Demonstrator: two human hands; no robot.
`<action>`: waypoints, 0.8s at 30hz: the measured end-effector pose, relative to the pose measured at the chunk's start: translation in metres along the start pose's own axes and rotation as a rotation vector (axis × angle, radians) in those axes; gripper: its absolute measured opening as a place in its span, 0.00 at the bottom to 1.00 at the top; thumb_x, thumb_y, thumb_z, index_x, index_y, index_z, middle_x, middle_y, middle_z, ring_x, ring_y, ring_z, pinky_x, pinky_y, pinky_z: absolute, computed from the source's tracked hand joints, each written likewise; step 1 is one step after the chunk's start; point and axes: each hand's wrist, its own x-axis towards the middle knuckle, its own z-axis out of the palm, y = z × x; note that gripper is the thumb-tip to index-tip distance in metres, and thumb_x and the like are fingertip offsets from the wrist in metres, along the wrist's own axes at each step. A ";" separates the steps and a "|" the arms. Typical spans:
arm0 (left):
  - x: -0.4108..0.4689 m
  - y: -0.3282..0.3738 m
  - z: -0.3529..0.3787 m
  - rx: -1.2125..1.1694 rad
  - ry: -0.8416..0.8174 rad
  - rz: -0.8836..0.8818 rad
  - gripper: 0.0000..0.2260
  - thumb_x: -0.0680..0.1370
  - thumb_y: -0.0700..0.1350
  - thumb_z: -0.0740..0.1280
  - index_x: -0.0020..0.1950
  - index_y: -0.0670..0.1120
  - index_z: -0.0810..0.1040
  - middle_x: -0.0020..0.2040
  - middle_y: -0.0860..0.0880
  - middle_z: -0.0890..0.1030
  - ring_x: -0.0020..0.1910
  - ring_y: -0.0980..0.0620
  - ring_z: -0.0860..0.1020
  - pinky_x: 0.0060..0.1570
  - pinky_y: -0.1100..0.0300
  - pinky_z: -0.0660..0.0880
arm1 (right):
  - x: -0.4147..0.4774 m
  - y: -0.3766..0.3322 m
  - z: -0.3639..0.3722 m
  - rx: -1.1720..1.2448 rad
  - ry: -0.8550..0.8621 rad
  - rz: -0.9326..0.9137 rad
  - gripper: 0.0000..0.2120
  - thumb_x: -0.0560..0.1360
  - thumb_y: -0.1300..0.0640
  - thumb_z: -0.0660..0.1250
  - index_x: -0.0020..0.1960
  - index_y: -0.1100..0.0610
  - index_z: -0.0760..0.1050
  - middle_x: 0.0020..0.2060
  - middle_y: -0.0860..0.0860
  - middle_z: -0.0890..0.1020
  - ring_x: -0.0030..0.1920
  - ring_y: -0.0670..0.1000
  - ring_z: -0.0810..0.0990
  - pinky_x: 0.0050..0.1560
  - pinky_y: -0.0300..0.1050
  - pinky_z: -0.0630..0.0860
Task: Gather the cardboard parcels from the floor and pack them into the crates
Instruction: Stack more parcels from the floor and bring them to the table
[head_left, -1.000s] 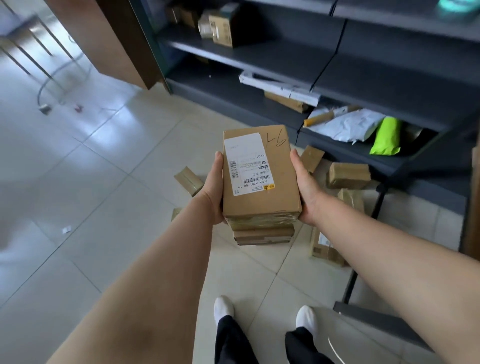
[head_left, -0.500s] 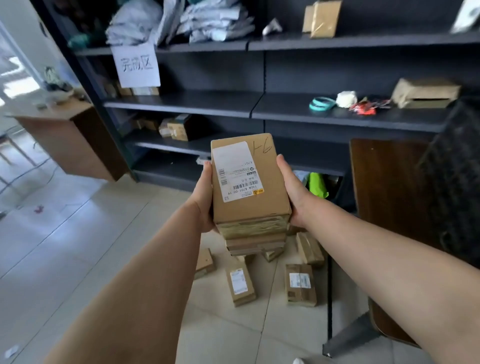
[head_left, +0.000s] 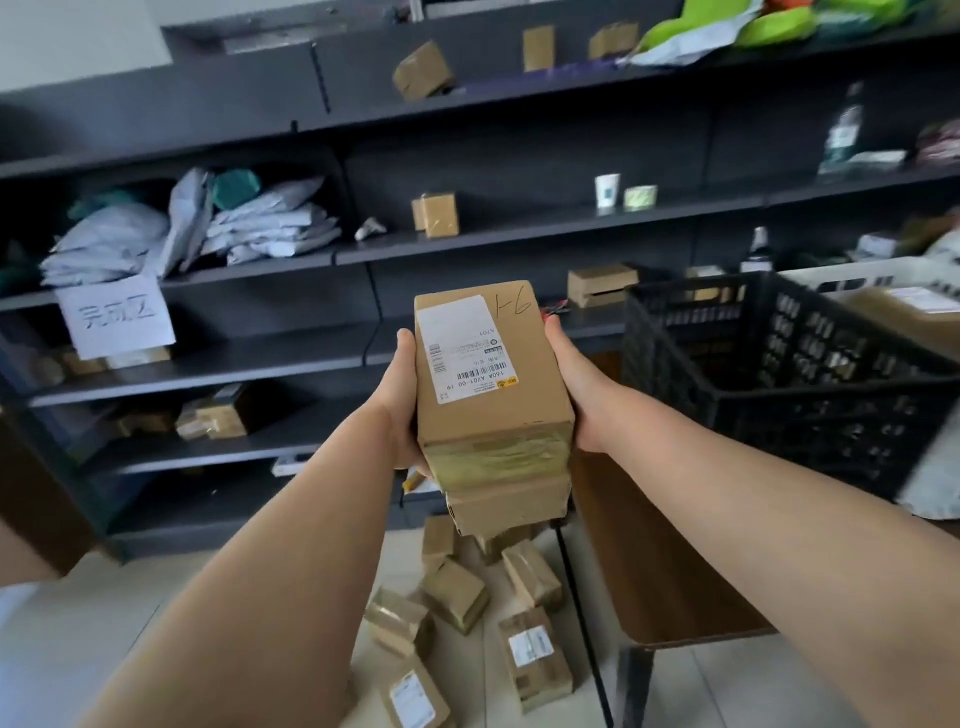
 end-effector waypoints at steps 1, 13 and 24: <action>-0.001 0.007 0.014 0.007 -0.017 0.010 0.41 0.71 0.79 0.44 0.50 0.50 0.84 0.47 0.42 0.86 0.52 0.38 0.81 0.65 0.35 0.68 | -0.005 -0.009 -0.012 0.009 0.031 -0.017 0.40 0.65 0.20 0.54 0.58 0.49 0.81 0.51 0.55 0.85 0.55 0.58 0.83 0.62 0.55 0.76; 0.034 0.079 0.201 0.085 -0.192 0.100 0.41 0.71 0.78 0.43 0.53 0.51 0.83 0.46 0.41 0.86 0.53 0.35 0.80 0.60 0.28 0.68 | -0.024 -0.113 -0.183 0.066 0.139 -0.220 0.22 0.75 0.35 0.58 0.40 0.50 0.82 0.41 0.53 0.86 0.41 0.55 0.84 0.40 0.46 0.78; 0.122 0.121 0.370 0.100 -0.229 0.106 0.41 0.69 0.80 0.45 0.55 0.52 0.82 0.50 0.42 0.86 0.54 0.35 0.81 0.60 0.28 0.68 | 0.033 -0.178 -0.356 0.124 0.168 -0.205 0.29 0.71 0.28 0.61 0.57 0.49 0.83 0.53 0.53 0.85 0.54 0.57 0.83 0.60 0.56 0.76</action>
